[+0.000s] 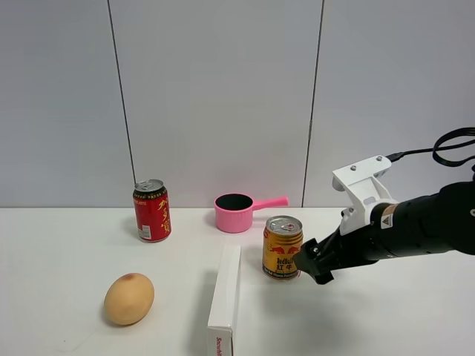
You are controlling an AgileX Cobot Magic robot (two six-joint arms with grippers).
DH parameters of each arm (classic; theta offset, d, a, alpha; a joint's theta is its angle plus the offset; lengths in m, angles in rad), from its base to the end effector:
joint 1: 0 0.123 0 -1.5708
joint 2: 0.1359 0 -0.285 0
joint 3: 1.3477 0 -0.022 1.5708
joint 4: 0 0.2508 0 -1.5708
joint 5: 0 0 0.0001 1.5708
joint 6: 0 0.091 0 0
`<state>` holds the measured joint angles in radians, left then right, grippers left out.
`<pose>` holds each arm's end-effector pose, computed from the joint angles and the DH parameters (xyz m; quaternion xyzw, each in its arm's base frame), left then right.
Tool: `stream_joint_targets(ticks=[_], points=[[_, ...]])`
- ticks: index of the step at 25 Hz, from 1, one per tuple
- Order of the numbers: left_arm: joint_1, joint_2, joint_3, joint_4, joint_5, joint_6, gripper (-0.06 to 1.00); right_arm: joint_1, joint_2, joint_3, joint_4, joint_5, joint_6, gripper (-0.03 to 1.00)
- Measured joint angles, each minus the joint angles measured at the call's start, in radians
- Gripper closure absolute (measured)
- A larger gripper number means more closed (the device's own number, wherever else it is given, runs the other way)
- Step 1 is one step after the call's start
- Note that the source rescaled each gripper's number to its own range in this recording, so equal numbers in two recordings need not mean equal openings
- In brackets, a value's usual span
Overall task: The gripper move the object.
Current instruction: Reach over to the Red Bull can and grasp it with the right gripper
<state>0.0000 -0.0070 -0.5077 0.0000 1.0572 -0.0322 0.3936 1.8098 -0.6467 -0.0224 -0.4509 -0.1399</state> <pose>-0.0067 0.0000 0.2797 -0.0137 0.8483 -0.0085 0.5292 0.2920 0.1222 0.1246 -0.2455 0.8558 0.0574 0.4518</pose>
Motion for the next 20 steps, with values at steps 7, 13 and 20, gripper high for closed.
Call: stream_joint_targets(ticks=[7, 13, 20], points=[[0.000, 0.000, 0.000, 0.000, 0.000, 0.000, -0.06, 0.000, 0.039, -0.051, -0.040, -0.019, 0.066, -0.03], [0.000, 0.000, 0.000, 0.000, 0.000, 0.000, -0.06, 0.021, 0.090, -0.107, -0.065, -0.019, 0.087, -0.03], [0.000, 0.000, 0.000, 0.000, 0.000, 0.000, -0.06, 0.056, 0.154, -0.151, -0.071, -0.019, 0.091, -0.03]])
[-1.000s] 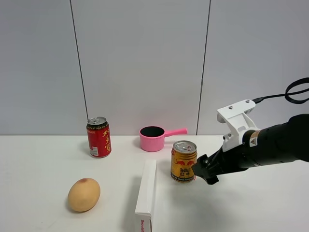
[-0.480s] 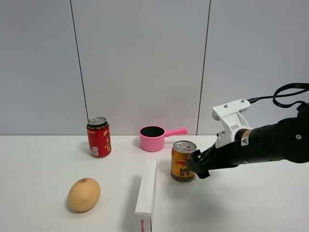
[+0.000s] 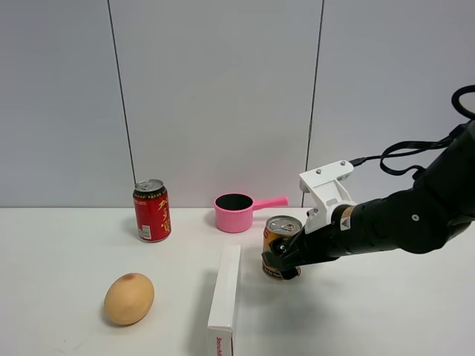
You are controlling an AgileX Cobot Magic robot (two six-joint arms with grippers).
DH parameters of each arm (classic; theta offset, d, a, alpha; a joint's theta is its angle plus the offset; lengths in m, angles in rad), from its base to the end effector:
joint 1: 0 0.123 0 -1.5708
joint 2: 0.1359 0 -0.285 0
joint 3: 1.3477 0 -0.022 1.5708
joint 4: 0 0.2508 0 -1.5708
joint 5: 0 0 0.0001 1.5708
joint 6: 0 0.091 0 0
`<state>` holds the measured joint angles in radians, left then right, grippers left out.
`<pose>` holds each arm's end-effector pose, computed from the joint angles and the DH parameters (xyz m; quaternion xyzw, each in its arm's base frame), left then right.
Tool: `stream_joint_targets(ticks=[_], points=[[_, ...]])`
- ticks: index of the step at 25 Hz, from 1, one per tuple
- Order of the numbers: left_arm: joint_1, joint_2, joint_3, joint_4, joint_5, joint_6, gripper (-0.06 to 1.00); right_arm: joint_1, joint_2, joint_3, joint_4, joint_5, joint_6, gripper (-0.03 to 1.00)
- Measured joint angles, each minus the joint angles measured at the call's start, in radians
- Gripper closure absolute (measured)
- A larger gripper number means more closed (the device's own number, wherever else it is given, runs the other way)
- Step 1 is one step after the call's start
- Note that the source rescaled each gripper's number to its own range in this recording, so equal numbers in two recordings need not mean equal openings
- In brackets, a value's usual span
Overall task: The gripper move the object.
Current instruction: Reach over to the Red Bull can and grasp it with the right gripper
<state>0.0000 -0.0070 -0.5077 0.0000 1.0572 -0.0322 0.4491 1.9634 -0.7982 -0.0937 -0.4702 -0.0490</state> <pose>-0.0067 0.0000 0.2797 -0.0137 0.8483 -0.0085 0.5292 0.3192 0.1581 0.1064 -0.2636 0.8465 0.0914 0.4535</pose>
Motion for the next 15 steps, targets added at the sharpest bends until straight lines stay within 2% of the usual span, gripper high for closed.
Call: stream_joint_targets(ticks=[15], points=[[0.000, 0.000, 0.000, 0.000, 0.000, 0.000, -0.06, 0.005, 0.033, -0.021, 0.000, -0.012, 0.000, -0.03]])
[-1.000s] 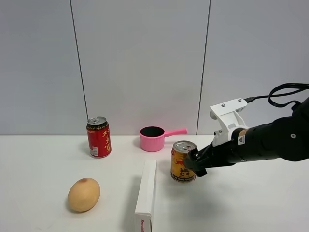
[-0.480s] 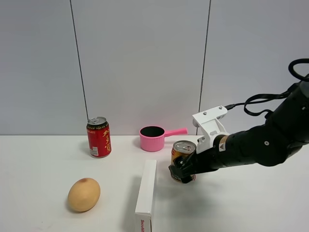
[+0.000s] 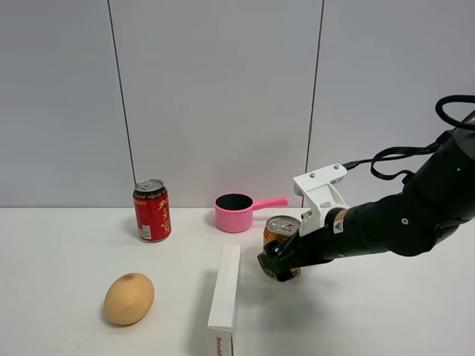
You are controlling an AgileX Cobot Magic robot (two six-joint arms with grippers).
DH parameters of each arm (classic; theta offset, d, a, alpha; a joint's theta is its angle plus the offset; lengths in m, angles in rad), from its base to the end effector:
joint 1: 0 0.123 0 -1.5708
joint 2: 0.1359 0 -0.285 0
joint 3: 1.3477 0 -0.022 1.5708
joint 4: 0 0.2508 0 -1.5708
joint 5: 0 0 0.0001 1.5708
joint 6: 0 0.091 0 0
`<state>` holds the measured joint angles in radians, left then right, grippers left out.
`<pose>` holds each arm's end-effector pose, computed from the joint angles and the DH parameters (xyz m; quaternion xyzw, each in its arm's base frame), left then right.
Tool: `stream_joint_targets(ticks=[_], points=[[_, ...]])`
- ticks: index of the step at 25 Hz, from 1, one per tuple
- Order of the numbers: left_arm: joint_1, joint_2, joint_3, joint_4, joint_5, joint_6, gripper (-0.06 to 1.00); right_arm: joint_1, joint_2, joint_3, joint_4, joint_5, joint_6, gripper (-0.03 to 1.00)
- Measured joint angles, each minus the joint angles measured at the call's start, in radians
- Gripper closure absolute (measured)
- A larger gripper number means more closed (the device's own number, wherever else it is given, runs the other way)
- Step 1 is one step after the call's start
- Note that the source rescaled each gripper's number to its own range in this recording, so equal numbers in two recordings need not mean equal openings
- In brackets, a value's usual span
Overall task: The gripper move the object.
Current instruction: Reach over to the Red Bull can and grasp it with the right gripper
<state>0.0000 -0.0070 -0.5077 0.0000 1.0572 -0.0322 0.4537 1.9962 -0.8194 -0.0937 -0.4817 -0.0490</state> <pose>-0.0067 0.0000 0.2797 -0.0137 0.8483 -0.0085 0.5292 0.3234 0.1621 0.1000 -0.2656 0.8459 0.0930 0.4531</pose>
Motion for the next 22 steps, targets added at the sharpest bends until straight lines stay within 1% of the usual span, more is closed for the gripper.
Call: stream_joint_targets(ticks=[13, 17, 22], points=[[0.000, 0.000, 0.000, 0.000, 0.000, 0.000, -0.06, 0.000, 0.022, -0.017, 0.000, -0.036, 0.000, -0.03], [0.000, 0.000, 0.000, 0.000, 0.000, 0.000, -0.06, 0.000, 0.042, -0.051, 0.000, -0.033, 0.000, -0.03], [0.000, 0.000, 0.000, 0.000, 0.000, 0.000, -0.06, 0.000, 0.043, -0.057, -0.017, -0.020, 0.002, -0.03]])
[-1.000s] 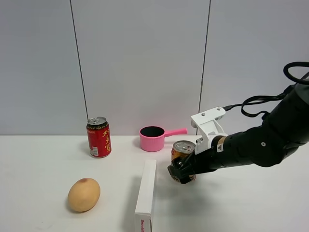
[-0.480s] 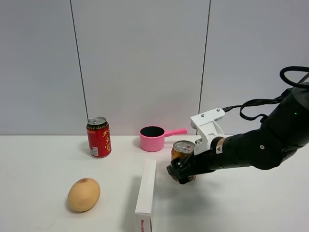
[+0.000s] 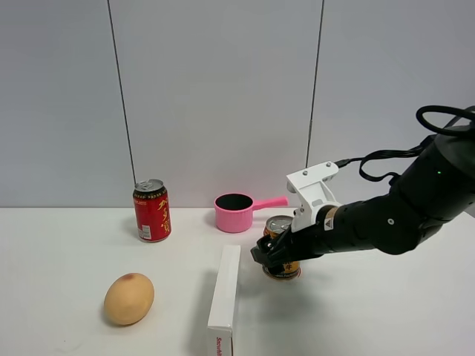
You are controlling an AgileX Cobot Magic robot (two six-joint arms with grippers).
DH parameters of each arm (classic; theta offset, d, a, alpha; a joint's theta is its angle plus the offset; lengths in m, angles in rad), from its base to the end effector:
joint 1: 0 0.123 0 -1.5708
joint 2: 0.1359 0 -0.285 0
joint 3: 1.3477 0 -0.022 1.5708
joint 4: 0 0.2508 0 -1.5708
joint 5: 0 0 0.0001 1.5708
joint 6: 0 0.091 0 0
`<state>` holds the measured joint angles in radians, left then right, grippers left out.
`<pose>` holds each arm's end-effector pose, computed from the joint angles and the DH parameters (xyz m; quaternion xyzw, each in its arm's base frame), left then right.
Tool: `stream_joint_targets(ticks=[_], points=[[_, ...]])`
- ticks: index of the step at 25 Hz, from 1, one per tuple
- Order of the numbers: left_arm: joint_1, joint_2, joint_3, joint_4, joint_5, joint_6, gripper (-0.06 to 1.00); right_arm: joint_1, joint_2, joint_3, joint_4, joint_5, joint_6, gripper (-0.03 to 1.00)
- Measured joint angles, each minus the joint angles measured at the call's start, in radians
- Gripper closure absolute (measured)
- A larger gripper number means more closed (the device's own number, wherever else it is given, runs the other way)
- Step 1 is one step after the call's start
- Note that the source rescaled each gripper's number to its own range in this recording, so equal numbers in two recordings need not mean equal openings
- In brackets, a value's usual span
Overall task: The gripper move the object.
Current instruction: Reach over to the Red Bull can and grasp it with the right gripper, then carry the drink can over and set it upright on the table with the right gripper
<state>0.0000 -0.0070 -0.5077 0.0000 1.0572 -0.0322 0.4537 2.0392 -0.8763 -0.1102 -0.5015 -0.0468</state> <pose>-0.0067 0.0000 0.2797 -0.0137 0.8483 -0.0085 0.5292 0.3364 0.1694 0.0977 -0.2706 0.8361 0.0966 0.4673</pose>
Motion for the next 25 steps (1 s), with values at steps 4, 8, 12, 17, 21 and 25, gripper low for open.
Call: stream_joint_targets(ticks=[4, 8, 12, 17, 21, 25], points=[[0.000, 0.000, 0.000, 0.000, 0.000, 0.000, -0.06, 0.000, 0.000, 0.000, -0.002, 0.008, 0.000, 0.32], [0.000, 0.000, 0.000, 0.000, 0.000, 0.001, -0.06, 0.000, 0.000, 0.000, -0.004, 0.013, 0.005, 0.96], [0.000, 0.000, 0.000, 0.000, 0.000, 0.001, -0.06, 0.004, 0.000, -0.002, -0.009, 0.023, 0.009, 0.96], [0.000, 0.000, 0.000, 0.000, 0.000, 0.001, -0.06, 0.006, 0.000, -0.005, -0.010, 0.030, 0.011, 0.96], [0.000, 0.000, 0.000, 0.000, 0.000, 0.000, -0.06, 0.006, -0.009, -0.005, -0.011, 0.040, 0.012, 0.96], [0.000, 0.000, 0.000, 0.000, 0.000, 0.000, -0.06, 0.006, -0.066, -0.003, -0.019, 0.118, 0.011, 0.97]])
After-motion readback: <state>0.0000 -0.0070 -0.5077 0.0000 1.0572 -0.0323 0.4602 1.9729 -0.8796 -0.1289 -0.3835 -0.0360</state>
